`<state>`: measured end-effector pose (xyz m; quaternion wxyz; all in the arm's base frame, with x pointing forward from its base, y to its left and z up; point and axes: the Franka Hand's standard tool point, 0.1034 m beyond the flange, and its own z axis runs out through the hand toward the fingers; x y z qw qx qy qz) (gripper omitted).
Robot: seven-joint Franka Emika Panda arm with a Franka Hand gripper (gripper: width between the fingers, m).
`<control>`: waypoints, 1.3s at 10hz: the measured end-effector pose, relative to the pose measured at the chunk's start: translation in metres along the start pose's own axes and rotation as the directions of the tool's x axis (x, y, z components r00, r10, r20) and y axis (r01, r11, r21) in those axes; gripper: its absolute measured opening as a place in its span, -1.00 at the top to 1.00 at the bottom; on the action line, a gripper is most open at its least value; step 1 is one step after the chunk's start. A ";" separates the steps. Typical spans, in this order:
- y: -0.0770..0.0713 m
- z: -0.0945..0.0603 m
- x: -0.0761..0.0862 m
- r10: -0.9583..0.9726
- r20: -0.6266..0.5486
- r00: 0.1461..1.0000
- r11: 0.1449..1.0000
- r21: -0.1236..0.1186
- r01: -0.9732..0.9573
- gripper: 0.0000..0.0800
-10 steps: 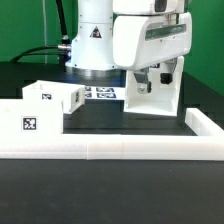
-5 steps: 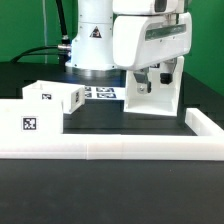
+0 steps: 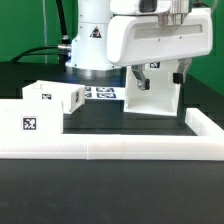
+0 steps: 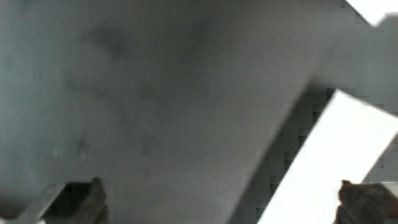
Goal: Assemble drawer
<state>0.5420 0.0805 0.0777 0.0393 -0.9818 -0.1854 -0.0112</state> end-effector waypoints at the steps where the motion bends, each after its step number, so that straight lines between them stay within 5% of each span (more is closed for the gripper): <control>1: 0.001 0.000 0.000 0.021 0.000 1.000 1.000 0.000 -0.021 -0.62; 6: -0.015 -0.007 -0.006 0.442 0.000 0.897 0.897 0.002 -0.442 -0.62; 11: -0.053 -0.060 -0.019 0.438 -0.036 0.898 0.899 -0.010 -0.438 -0.62; 13: -0.054 -0.063 -0.023 0.429 -0.040 0.902 0.903 -0.011 -0.430 -0.62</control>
Offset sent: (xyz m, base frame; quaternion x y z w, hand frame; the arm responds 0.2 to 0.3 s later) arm 0.0000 0.0000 0.0000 0.0000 0.0000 0.1938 0.9810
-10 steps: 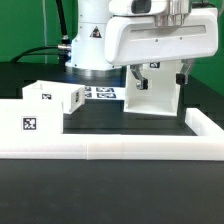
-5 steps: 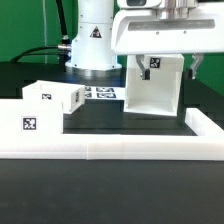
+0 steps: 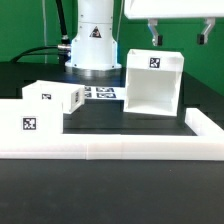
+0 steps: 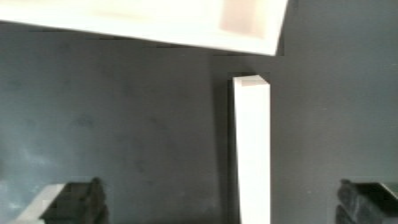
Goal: Assemble drawer
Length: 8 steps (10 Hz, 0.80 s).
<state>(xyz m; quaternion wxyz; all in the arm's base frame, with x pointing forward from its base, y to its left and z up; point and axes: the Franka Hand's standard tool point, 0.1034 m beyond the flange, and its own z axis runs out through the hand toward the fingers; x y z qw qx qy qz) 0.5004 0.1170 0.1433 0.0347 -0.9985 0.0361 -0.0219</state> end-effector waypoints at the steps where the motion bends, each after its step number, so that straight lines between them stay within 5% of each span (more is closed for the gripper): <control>1: 0.000 0.002 0.000 0.000 0.003 1.000 1.000 0.000 0.000 -0.62; 3: 0.000 0.003 -0.003 0.053 0.002 0.999 0.999 0.003 -0.053 -0.62; 8: -0.013 0.010 -0.069 0.169 0.030 0.985 0.985 -0.022 -0.168 -0.62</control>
Offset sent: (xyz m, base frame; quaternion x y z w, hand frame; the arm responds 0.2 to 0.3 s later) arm -0.0326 0.0015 -0.0135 0.0117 -0.0006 0.2024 0.9792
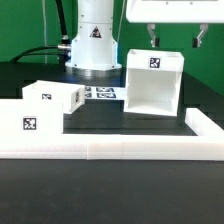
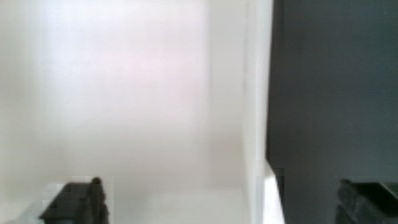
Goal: Assemble drawer
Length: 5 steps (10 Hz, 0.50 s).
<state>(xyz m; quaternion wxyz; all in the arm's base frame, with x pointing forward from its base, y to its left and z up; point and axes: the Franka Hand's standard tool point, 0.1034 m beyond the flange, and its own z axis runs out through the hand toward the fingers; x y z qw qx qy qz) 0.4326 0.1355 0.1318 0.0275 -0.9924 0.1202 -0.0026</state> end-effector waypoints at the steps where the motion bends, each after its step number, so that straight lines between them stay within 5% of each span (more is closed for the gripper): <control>1: -0.002 0.006 -0.008 -0.001 -0.010 1.000 1.000 0.004 0.001 -0.62; 5: -0.008 0.029 -0.021 0.003 0.002 1.000 1.000 -0.004 -0.003 -0.62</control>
Offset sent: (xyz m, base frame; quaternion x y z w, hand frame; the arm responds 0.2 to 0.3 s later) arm -0.0060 0.0018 -0.0200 -0.0154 0.0213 -0.0128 0.9996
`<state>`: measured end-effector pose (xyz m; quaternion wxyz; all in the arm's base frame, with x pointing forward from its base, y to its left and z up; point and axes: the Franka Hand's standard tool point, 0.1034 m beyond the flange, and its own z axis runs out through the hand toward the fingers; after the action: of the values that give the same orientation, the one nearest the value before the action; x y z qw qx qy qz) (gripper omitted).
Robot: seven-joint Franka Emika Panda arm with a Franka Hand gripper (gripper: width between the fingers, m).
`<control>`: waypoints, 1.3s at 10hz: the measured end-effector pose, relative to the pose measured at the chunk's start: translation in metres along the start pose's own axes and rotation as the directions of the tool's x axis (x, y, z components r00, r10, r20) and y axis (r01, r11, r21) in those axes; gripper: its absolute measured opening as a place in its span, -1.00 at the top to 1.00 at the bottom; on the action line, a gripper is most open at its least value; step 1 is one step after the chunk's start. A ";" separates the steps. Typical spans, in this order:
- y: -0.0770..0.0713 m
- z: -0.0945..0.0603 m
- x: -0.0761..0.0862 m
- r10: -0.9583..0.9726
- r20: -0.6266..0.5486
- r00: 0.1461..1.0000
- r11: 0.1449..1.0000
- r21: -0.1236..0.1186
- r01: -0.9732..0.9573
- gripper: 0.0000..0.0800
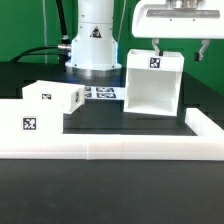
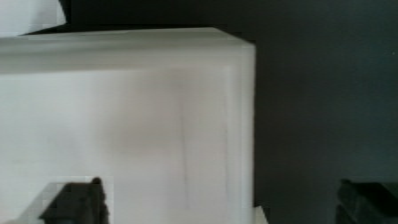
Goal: Assemble drawer
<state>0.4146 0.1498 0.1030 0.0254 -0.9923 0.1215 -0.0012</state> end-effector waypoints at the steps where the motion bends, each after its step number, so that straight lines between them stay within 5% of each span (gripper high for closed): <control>1: 0.000 0.003 -0.002 -0.001 0.007 1.000 1.000 -0.003 0.001 -0.62; 2: 0.000 0.005 -0.002 -0.003 0.010 1.000 1.000 -0.003 0.003 -0.62; 3: 0.000 0.004 -0.001 -0.008 0.008 1.000 1.000 -0.003 0.008 -0.31; 4: 0.000 0.004 0.000 -0.012 0.008 1.000 1.000 -0.002 0.012 -0.31; 7: 0.000 0.004 0.000 -0.013 0.008 1.000 1.000 -0.002 0.013 0.76; 13: 0.000 0.004 0.000 -0.013 0.008 1.000 1.000 -0.002 0.013 0.91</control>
Offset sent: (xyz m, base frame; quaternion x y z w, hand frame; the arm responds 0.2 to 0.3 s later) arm 0.0084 -0.0036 0.0040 0.0017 0.0003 -0.0200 0.9998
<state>0.4142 0.1499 0.0991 0.0249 -0.9931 0.1149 0.0027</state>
